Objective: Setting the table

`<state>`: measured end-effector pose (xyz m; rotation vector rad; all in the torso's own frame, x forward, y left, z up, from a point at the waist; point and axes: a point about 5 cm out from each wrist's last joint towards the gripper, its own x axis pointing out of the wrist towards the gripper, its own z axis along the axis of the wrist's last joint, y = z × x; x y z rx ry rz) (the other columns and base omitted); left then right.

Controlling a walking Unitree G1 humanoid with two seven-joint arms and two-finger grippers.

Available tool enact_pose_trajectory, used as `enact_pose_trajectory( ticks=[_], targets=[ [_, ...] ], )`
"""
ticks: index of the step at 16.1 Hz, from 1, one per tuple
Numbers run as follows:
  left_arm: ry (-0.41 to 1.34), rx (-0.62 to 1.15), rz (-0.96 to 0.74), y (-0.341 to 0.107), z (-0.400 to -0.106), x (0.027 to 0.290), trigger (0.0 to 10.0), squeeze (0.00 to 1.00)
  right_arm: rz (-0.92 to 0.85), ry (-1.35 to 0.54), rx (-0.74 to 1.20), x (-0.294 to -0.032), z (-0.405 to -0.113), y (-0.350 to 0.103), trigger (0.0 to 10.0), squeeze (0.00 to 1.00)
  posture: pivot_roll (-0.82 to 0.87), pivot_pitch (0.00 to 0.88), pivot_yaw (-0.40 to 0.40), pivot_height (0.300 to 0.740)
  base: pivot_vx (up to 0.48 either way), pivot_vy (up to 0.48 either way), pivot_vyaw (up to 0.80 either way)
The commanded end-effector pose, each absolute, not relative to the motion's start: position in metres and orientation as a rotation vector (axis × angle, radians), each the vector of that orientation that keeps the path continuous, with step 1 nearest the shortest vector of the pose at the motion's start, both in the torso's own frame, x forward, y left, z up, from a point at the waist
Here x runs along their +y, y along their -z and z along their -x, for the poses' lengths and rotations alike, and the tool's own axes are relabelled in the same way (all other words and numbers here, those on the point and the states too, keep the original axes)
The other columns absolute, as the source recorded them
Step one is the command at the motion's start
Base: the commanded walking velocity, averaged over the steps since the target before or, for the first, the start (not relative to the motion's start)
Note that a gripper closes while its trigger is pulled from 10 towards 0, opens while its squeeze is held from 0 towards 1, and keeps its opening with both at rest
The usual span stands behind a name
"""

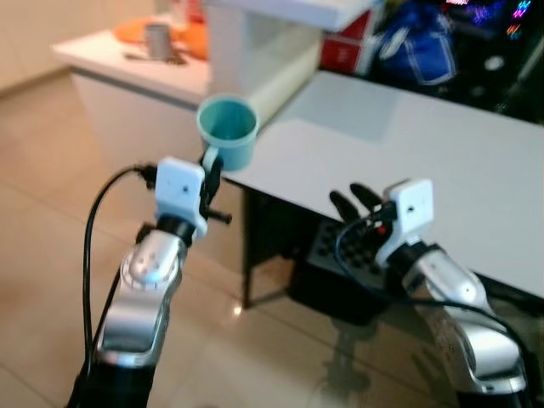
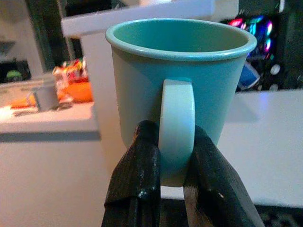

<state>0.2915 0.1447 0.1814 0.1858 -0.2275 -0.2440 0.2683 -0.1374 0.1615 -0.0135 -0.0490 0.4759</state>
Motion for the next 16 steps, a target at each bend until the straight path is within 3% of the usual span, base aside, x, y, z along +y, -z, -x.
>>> enact_pose_trajectory(
  ticks=[1,16],
  targets=[
    [0.229,-0.219,-0.198,-0.179,-0.292,0.148,10.0,0.0,0.011,-0.44,-0.058,-0.139,-0.272,-0.164,10.0,0.0,0.04,0.0,-0.037,0.74,0.0,-0.465,0.0],
    [0.238,-0.228,-0.209,-0.183,-0.296,0.148,10.0,0.0,-0.037,-0.291,-0.119,-0.15,-0.281,-0.174,10.0,0.0,0.04,0.0,-0.026,0.74,0.0,-0.463,0.0]
  ],
)
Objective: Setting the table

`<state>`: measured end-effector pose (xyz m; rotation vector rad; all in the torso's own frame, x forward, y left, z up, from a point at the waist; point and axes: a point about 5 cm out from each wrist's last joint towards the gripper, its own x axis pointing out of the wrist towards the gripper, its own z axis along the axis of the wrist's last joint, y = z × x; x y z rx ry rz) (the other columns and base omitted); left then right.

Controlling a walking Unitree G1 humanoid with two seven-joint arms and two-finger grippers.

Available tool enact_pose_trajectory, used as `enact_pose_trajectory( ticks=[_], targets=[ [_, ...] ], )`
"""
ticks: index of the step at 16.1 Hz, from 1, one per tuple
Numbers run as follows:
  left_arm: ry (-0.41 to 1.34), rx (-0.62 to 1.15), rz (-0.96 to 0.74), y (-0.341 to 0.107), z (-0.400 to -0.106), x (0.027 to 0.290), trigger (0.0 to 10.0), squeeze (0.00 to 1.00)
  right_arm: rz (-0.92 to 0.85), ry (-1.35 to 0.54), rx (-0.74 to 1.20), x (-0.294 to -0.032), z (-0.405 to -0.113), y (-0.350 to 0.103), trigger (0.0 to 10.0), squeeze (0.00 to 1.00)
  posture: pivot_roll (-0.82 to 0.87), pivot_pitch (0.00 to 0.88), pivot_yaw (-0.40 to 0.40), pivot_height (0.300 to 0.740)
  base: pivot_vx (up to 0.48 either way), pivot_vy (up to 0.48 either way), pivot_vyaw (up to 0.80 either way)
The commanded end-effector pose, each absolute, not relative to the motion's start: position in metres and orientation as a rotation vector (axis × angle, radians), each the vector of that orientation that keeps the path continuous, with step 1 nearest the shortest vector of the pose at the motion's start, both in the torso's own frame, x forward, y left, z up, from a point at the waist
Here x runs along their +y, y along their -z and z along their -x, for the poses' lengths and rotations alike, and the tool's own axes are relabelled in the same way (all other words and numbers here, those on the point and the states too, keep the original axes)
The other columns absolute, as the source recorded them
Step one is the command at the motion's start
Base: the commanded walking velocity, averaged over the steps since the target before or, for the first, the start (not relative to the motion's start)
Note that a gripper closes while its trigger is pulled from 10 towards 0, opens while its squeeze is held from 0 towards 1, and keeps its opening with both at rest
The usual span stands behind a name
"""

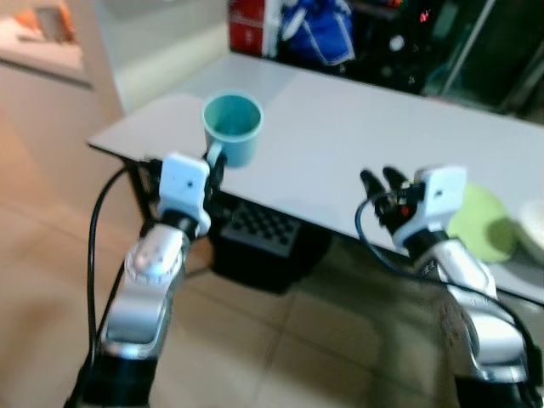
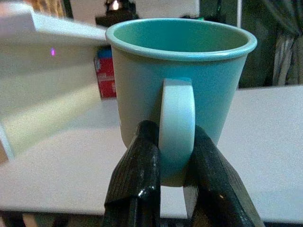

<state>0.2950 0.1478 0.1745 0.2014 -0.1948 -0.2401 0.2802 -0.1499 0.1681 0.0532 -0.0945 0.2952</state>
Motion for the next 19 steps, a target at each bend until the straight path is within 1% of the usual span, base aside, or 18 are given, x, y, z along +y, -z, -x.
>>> enact_pose_trajectory(
  ticks=[1,6,12,13,17,19],
  targets=[
    [0.236,-0.226,-0.21,-0.1816,-0.2966,0.1496,10.0,0.0,-0.035,-0.295,-0.123,-0.148,-0.2811,-0.1754,10.0,0.0,0.03,0.0,-0.025,0.74,0.0,-0.461,0.0],
    [0.242,-0.231,-0.207,-0.1828,-0.297,0.146,10.0,0.0,-0.029,-0.297,-0.13,-0.148,-0.2814,-0.1762,10.0,0.0,0.04,0.0,-0.026,0.74,0.0,-0.463,0.0],
    [0.243,-0.224,-0.203,-0.1821,-0.2987,0.1486,10.0,0.0,-0.034,-0.301,-0.129,-0.1456,-0.2804,-0.1759,10.0,0.0,0.04,0.0,-0.021,0.74,0.0,-0.428,0.0],
    [0.247,-0.219,-0.191,-0.1818,-0.2987,0.1482,10.0,0.0,-0.034,-0.302,-0.129,-0.1453,-0.2802,-0.1758,10.0,0.0,0.04,0.0,-0.021,0.74,0.0,0.0,0.0],
    [0.237,-0.191,-0.162,-0.1809,-0.3011,0.1514,10.0,0.0,-0.037,-0.301,-0.127,-0.1437,-0.2794,-0.1751,10.0,0.0,0.04,0.0,-0.016,0.74,0.0,0.456,0.0],
    [0.202,-0.179,-0.165,-0.1808,-0.3028,0.1555,10.0,0.0,-0.038,-0.3,-0.127,-0.1436,-0.2792,-0.1748,10.0,0.0,0.04,0.0,-0.014,0.74,0.0,0.0,0.0]
  ],
)
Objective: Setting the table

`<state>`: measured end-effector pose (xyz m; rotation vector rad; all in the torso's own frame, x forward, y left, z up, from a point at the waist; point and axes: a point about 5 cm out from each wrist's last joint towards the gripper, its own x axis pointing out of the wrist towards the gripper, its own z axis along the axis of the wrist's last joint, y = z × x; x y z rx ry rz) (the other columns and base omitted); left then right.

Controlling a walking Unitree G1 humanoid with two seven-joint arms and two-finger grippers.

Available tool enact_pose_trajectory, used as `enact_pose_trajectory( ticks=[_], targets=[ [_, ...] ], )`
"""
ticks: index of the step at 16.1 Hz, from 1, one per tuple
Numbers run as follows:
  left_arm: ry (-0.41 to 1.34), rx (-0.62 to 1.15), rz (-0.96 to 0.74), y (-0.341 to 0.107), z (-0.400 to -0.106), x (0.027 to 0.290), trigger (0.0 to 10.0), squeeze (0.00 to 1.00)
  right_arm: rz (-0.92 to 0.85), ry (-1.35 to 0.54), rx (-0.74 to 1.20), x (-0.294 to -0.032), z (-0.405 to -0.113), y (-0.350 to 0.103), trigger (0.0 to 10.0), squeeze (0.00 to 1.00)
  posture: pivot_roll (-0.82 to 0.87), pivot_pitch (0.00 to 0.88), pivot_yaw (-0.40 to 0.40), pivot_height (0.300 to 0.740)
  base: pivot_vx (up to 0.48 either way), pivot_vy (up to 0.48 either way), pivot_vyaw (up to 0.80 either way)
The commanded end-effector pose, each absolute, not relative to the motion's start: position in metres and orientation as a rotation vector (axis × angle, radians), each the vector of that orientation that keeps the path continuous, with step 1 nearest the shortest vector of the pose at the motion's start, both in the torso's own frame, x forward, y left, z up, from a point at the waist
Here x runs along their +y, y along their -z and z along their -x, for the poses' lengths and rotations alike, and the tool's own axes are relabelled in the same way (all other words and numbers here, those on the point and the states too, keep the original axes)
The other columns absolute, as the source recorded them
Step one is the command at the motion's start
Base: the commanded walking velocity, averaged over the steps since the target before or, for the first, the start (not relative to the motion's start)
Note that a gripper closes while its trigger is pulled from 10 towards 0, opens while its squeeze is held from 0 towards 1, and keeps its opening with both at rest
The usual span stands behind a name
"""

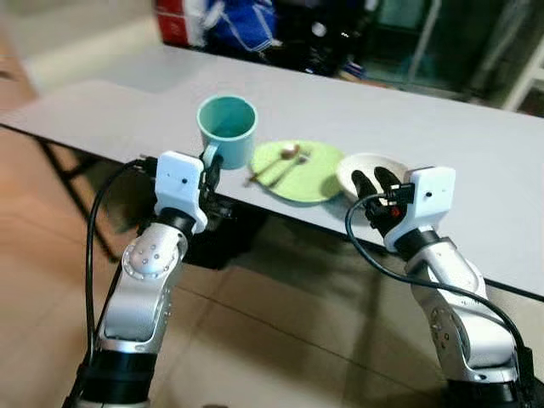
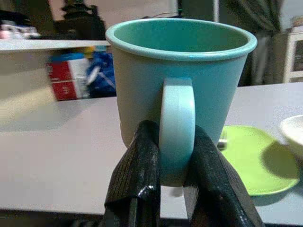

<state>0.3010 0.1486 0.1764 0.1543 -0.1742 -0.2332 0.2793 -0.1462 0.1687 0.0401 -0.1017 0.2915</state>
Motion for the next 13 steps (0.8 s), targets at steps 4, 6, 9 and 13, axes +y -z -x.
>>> enact_pose_trajectory(
  ticks=[4,6,9,13],
  targets=[
    [0.167,-0.203,-0.177,-0.186,-0.304,0.159,10.0,0.0,-0.042,-0.301,-0.125,-0.143,-0.279,-0.174,10.0,0.0,0.04,0.0,-0.015,0.74,0.0,0.0,0.0],
    [0.149,-0.229,-0.178,-0.191,-0.305,0.162,10.0,0.0,-0.044,-0.3,-0.125,-0.143,-0.279,-0.174,10.0,0.0,0.04,0.0,-0.016,0.74,0.0,0.0,0.0],
    [0.135,-0.258,-0.185,-0.199,-0.306,0.164,10.0,0.0,-0.042,-0.289,-0.125,-0.143,-0.281,-0.175,10.0,0.0,0.04,0.0,-0.016,0.74,0.341,0.0,0.0],
    [0.146,-0.263,-0.191,-0.2,-0.306,0.163,10.0,0.0,-0.058,-0.271,-0.126,-0.145,-0.282,-0.175,10.0,0.0,0.04,0.0,-0.02,0.74,0.412,0.0,0.0]
  ],
)
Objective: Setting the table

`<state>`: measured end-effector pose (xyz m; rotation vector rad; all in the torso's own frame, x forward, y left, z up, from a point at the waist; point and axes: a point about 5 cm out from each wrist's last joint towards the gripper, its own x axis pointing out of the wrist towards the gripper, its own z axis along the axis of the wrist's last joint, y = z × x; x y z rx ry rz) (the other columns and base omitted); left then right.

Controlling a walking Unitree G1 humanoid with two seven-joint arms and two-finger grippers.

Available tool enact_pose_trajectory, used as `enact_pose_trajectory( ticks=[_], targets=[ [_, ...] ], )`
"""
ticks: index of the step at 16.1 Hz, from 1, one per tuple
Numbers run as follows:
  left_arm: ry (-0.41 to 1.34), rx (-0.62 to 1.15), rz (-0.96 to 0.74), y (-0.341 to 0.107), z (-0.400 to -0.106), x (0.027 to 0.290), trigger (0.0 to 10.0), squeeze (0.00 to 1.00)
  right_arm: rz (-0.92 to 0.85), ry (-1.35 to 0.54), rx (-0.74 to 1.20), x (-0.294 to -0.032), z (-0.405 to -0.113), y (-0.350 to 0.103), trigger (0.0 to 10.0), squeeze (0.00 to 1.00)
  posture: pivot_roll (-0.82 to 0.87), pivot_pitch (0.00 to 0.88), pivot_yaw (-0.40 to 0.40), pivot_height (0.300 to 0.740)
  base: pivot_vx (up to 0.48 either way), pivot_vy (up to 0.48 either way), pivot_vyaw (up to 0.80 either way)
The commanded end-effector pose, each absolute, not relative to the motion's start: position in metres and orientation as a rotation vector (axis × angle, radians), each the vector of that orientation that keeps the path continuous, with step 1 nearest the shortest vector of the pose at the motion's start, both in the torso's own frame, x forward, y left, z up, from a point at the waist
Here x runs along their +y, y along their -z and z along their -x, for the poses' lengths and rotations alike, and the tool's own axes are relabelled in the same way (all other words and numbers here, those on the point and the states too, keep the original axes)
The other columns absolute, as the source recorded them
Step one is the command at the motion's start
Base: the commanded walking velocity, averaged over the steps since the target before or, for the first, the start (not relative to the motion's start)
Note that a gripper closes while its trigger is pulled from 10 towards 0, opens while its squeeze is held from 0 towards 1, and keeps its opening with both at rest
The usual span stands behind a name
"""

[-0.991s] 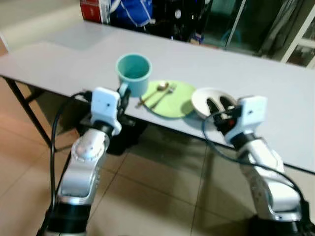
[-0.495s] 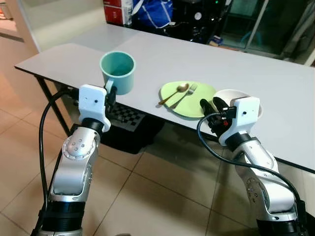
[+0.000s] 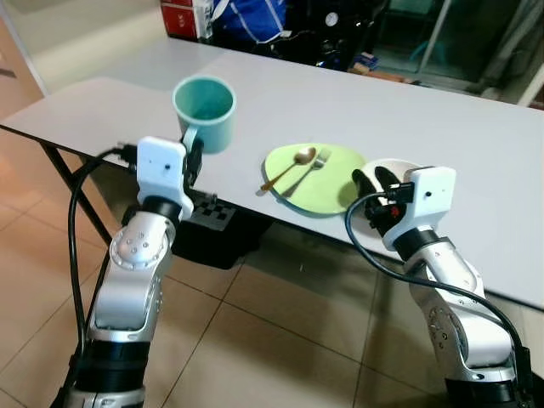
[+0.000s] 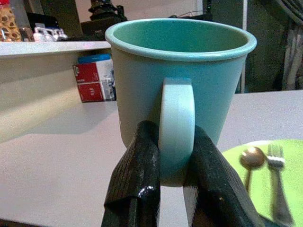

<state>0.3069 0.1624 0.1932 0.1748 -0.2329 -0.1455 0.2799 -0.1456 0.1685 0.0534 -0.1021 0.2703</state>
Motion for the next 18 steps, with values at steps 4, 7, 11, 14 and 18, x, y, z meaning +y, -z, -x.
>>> enact_pose_trajectory(
  ticks=[4,7,11,14,18],
  targets=[
    [0.171,-0.262,-0.199,-0.2,-0.308,0.162,10.0,0.0,-0.063,-0.26,-0.131,-0.146,-0.282,-0.176,10.0,0.0,0.04,0.0,-0.018,0.74,0.422,0.0,-0.8],
    [0.188,-0.261,-0.206,-0.201,-0.308,0.162,10.0,0.0,-0.07,-0.249,-0.14,-0.147,-0.281,-0.177,10.0,0.0,0.04,0.0,-0.014,0.74,0.421,0.0,-0.8],
    [0.266,-0.251,-0.216,-0.201,-0.308,0.155,10.0,0.0,-0.077,-0.231,-0.145,-0.15,-0.28,-0.177,10.0,0.0,0.04,0.0,-0.007,0.74,0.419,0.0,-0.8],
    [0.307,-0.248,-0.224,-0.202,-0.309,0.152,10.0,0.0,-0.08,-0.225,-0.148,-0.151,-0.28,-0.178,10.0,0.0,0.04,0.0,-0.006,0.74,0.4,0.0,-0.53],
    [0.356,-0.25,-0.268,-0.212,-0.314,0.154,10.0,0.0,-0.099,-0.226,-0.163,-0.152,-0.28,-0.18,10.0,0.0,0.04,0.0,-0.009,0.74,0.063,0.0,0.0]
  ],
)
